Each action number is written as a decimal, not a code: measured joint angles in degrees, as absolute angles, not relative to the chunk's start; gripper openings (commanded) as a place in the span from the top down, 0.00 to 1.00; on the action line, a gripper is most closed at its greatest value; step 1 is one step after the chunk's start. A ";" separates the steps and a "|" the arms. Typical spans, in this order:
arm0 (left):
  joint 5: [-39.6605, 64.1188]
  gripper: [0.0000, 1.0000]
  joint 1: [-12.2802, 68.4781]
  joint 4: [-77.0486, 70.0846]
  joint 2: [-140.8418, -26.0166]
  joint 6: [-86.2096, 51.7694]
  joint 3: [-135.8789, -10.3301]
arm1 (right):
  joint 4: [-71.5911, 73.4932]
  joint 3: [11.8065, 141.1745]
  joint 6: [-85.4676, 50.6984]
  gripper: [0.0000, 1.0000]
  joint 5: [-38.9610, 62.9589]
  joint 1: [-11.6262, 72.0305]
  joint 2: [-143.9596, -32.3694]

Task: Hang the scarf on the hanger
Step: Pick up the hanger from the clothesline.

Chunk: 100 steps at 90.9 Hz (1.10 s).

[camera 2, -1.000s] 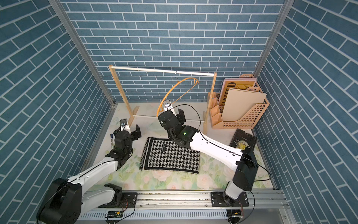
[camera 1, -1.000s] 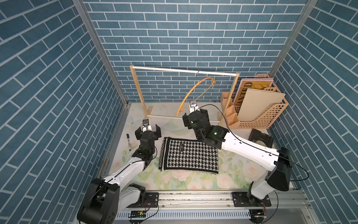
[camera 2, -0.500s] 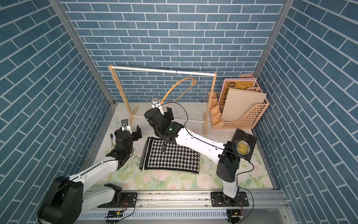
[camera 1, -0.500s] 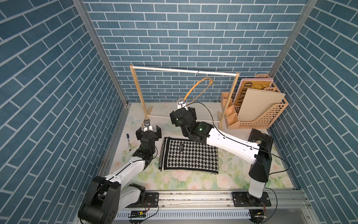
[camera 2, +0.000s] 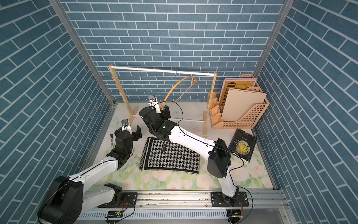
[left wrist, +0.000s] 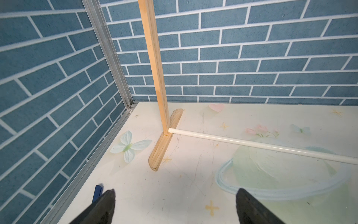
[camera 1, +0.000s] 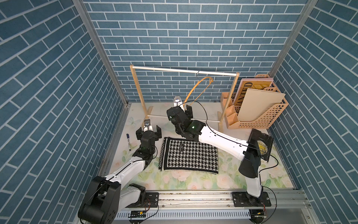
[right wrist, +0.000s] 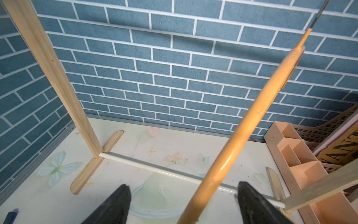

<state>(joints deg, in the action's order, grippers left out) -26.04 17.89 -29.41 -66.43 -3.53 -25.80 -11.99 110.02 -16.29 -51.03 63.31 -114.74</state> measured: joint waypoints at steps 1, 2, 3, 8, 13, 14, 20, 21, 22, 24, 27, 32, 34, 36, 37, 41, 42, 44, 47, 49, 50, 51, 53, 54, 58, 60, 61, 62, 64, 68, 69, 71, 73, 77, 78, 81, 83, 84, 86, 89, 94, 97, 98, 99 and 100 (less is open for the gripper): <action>-26.04 0.00 17.89 -29.41 -66.43 -3.51 -25.80 | -11.97 110.04 -16.32 0.11 -51.16 63.29 -114.87; -26.04 0.00 17.89 -29.41 -66.43 -3.46 -25.80 | -11.92 110.08 -16.29 0.11 -51.37 63.26 -115.00; -26.04 0.00 17.89 -29.41 -66.43 -3.44 -25.80 | -11.86 110.08 -16.29 0.11 -51.59 63.22 -115.13; -26.04 0.00 17.89 -29.43 -66.43 -3.40 -25.80 | -11.55 110.08 -16.27 0.12 -52.51 63.05 -115.81; -26.00 0.00 17.89 -29.43 -66.43 -3.38 -25.80 | -11.31 110.08 -16.29 0.14 -53.19 62.92 -116.40; -26.00 0.00 17.89 -29.43 -66.43 -3.36 -25.80 | -11.29 110.08 -16.27 0.14 -53.32 62.89 -116.53; -25.93 0.00 17.89 -29.43 -66.43 -3.25 -25.80 | -10.98 110.08 -16.29 0.16 -53.84 62.83 -117.03; -25.91 0.00 17.89 -29.43 -66.43 -3.25 -25.80 | -10.96 110.08 -16.27 0.16 -53.93 62.83 -117.10; -25.91 0.00 17.89 -29.45 -66.43 -3.22 -25.80 | -10.87 110.08 -16.29 0.17 -54.02 62.83 -117.14; -25.89 0.00 17.89 -29.45 -66.43 -3.20 -25.80 | -10.76 110.08 -16.27 0.17 -54.13 62.76 -117.21; -25.87 0.00 17.89 -29.45 -66.43 -3.20 -25.80 | -10.55 110.08 -16.25 0.18 -54.37 62.72 -117.23; -25.87 0.00 17.89 -29.47 -66.43 -3.18 -25.80 | -9.89 110.08 -16.27 0.20 -54.89 62.67 -117.23; -25.87 0.00 17.89 -29.47 -66.43 -3.18 -25.80 | -9.52 110.08 -16.25 0.21 -55.13 62.61 -117.23; -25.87 0.00 17.89 -29.47 -66.43 -3.18 -25.80 | -9.23 110.08 -16.19 0.22 -55.35 62.61 -117.23; -25.87 0.00 17.89 -29.47 -66.46 -3.20 -25.80 | -9.08 110.08 -16.23 0.23 -55.48 62.61 -117.23; -25.87 0.00 17.89 -29.50 -66.43 -3.20 -25.80 | -8.58 110.08 -16.16 0.27 -55.92 62.61 -117.23; -25.87 0.00 17.89 -29.52 -66.43 -3.20 -25.80 | -8.49 110.08 -16.03 0.27 -56.03 62.61 -117.23; -25.87 0.00 17.89 -29.56 -66.43 -3.20 -25.80 | -8.21 110.08 -16.10 0.29 -56.23 62.61 -117.23; -25.87 0.00 17.89 -29.67 -66.43 -3.20 -25.80 | -7.88 110.08 -16.08 0.30 -56.51 62.57 -117.23; -25.87 0.00 17.89 -29.78 -66.43 -3.18 -25.80 | -7.64 110.08 -16.08 0.30 -56.73 62.57 -117.23; -25.87 0.00 17.89 -29.82 -66.43 -3.20 -25.80 | -7.57 110.08 -16.10 0.30 -56.82 62.54 -117.23; -25.87 0.00 17.89 -29.85 -66.43 -3.18 -25.80 | -7.44 110.08 -16.08 0.30 -56.93 62.52 -117.23; -25.87 0.00 17.89 -29.91 -66.43 -3.20 -25.80 | -7.25 110.08 -16.08 0.31 -57.10 62.50 -117.23; -25.87 0.00 17.89 -29.93 -66.43 -3.20 -25.80 | -7.18 110.08 -16.08 0.31 -57.19 62.50 -117.23; -25.87 0.00 17.89 -30.00 -66.43 -3.20 -25.80 | -6.90 110.08 -16.08 0.31 -57.52 62.48 -117.23; -25.87 0.00 17.89 -30.06 -66.46 -3.20 -25.80 | -6.76 110.08 -16.08 0.31 -57.69 62.46 -117.25; -25.87 0.00 17.89 -30.09 -66.46 -3.20 -25.80 | -6.66 110.08 -16.08 0.31 -57.76 62.43 -117.27; -25.87 0.00 17.89 -30.13 -66.46 -3.20 -25.78 | -6.61 110.08 -16.08 0.31 -57.87 62.41 -117.30; -25.87 0.00 17.89 -30.24 -66.46 -3.20 -25.80 | -6.46 110.08 -16.08 0.31 -58.02 62.37 -117.34; -25.87 0.00 17.89 -30.35 -66.46 -3.20 -25.80 | -6.17 110.08 -16.08 0.32 -58.46 62.28 -117.49; -25.87 0.00 17.89 -30.37 -66.46 -3.20 -25.80 | -6.13 110.08 -16.08 0.33 -58.59 62.24 -117.58; -25.87 0.00 17.89 -30.37 -66.46 -3.20 -25.80 | -5.96 110.08 -16.08 0.33 -58.83 62.19 -117.71; -25.87 0.00 17.89 -30.39 -66.50 -3.20 -25.80 | -5.78 110.08 -16.10 0.34 -59.00 62.13 -117.89; -25.87 0.00 17.89 -30.41 -66.61 -3.20 -25.80 | -5.52 110.08 -16.08 0.35 -59.44 61.98 -118.28; -25.87 0.00 17.89 -30.44 -66.63 -3.20 -25.80 | -5.48 110.08 -16.08 0.36 -59.53 61.91 -118.41; -25.87 0.00 17.89 -30.48 -66.74 -3.20 -25.80 | -5.34 110.08 -16.08 0.36 -59.83 61.78 -118.76; -25.87 0.00 17.89 -30.52 -66.78 -3.20 -25.80 | -5.28 110.08 -16.08 0.37 -59.99 61.69 -118.98; -25.87 0.00 17.89 -30.55 -66.83 -3.20 -25.80 | -5.26 110.08 -16.08 0.38 -60.07 61.63 -119.09; -25.87 0.00 17.89 -30.59 -66.89 -3.20 -25.80 | -5.23 110.08 -16.10 0.38 -60.23 61.52 -119.33; -25.87 0.00 17.89 -30.63 -67.00 -3.20 -25.80 | -5.19 110.08 -16.10 0.41 -60.47 61.34 -119.68; -25.87 0.00 17.89 -30.68 -67.07 -3.20 -25.80 | -5.15 110.08 -16.10 0.45 -60.86 61.01 -120.16; -25.87 0.00 17.89 -30.70 -67.09 -3.20 -25.80 | -5.13 110.08 -16.05 0.46 -61.08 60.84 -120.36; -25.85 0.00 17.89 -30.70 -67.09 -3.20 -25.80 | -5.15 110.08 -16.19 0.47 -61.12 60.80 -120.38; -25.85 0.00 17.89 -30.70 -67.09 -3.20 -25.80 | -5.15 110.08 -16.12 0.47 -61.21 60.75 -120.44; -25.87 0.01 17.89 -30.70 -67.09 -3.20 -25.80 | -5.13 110.08 -16.05 0.47 -61.30 60.69 -120.44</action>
